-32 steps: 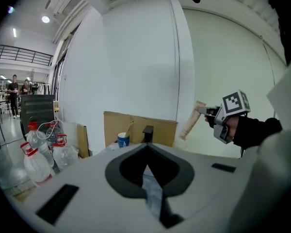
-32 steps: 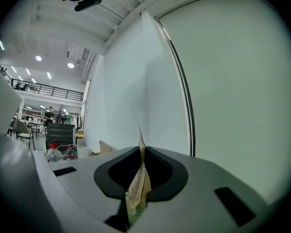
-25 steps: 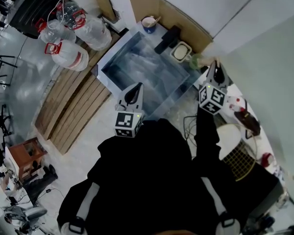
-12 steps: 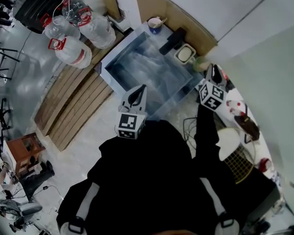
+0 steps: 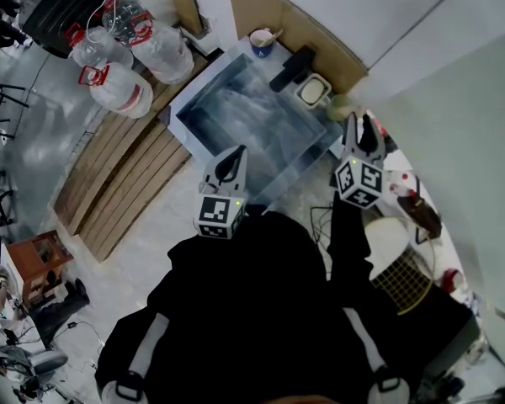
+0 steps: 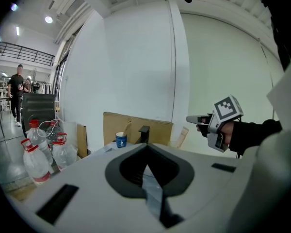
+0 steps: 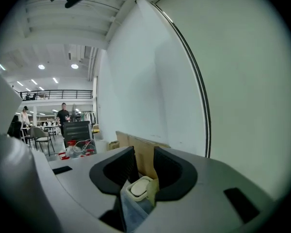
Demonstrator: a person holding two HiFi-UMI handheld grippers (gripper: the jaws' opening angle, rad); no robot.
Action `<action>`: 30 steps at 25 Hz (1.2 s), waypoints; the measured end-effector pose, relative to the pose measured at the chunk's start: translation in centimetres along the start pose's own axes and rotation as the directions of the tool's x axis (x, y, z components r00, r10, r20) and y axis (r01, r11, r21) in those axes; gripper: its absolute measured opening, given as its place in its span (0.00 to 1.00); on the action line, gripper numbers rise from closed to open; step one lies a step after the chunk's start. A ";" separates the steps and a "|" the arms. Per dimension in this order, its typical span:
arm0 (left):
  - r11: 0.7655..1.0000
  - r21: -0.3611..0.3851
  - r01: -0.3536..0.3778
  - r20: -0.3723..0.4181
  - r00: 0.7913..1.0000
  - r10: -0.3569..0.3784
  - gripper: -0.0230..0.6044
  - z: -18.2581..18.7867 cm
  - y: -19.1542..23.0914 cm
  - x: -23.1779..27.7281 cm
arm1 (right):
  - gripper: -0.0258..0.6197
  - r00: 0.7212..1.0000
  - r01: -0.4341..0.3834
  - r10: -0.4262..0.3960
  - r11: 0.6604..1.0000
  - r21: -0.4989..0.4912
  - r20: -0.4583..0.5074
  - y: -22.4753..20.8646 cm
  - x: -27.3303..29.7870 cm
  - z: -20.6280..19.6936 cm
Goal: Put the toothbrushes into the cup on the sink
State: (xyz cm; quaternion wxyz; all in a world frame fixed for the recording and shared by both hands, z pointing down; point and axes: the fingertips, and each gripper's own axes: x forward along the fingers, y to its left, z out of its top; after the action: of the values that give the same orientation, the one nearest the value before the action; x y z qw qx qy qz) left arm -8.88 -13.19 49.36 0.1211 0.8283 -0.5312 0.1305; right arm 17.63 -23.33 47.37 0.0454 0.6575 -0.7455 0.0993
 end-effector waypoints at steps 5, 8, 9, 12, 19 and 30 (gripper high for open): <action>0.999 -0.022 -0.028 0.038 0.999 0.029 0.04 0.5 0.7 -0.8 | 0.21 0.993 -0.117 0.117 0.993 -0.014 -0.003 5.3 -2.2 -0.3; 0.999 -0.022 -0.050 0.059 0.997 0.051 0.04 0.6 1.3 -1.5 | 0.21 0.984 -0.180 0.180 0.984 -0.014 -0.002 7.8 -3.0 -0.4; 0.998 -0.022 -0.056 0.066 0.996 0.057 0.04 0.6 1.5 -1.7 | 0.20 0.980 -0.199 0.199 0.980 -0.018 -0.001 8.5 -3.3 -0.4; 0.997 -0.026 -0.074 0.073 0.994 0.076 0.04 0.3 1.9 -2.3 | 0.12 0.972 -0.236 0.236 0.972 -0.012 -0.010 9.8 -4.2 -0.7; 0.995 -0.035 -0.093 0.085 0.992 0.095 0.04 0.2 2.5 -3.2 | 0.05 0.963 -0.268 0.268 0.963 0.005 -0.031 12.3 -6.3 -1.9; 0.994 -0.022 -0.110 0.081 0.990 0.112 0.04 -0.5 3.0 -3.9 | 0.04 0.931 -0.363 0.362 0.932 -0.016 -0.040 16.4 -7.9 -3.5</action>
State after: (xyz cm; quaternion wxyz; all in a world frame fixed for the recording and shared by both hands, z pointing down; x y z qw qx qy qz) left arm -13.22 -10.96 48.71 0.0988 0.8011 -0.5821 0.0982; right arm 2.21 -13.02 47.80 0.0473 0.5061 -0.8542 0.1094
